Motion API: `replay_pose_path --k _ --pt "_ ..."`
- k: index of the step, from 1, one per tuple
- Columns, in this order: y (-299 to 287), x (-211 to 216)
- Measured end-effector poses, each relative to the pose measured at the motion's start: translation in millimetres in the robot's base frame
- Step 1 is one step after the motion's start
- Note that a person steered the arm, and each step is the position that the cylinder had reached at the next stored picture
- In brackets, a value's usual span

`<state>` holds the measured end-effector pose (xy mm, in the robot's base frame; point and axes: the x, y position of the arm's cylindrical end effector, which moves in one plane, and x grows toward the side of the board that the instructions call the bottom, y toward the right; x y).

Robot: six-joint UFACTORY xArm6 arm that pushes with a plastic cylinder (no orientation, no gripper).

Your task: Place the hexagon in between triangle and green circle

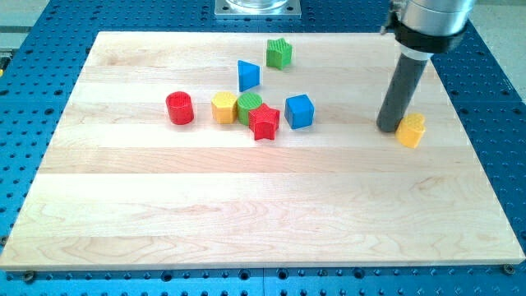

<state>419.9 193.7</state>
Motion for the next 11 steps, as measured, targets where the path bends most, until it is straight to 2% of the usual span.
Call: replay_pose_path --k 1,2,3,4,5,6,7,8,10,11 --pt "-24.7 38.3" --pt "-100.9 88.1" --pt "-220.9 96.8" --pt "-236.2 34.5" --pt "-285.0 21.3" --pt "-291.3 -4.2" --pt "-265.5 -39.2" --pt "-274.1 -19.8" --pt "-279.4 -34.5" --pt "-224.4 -45.1"
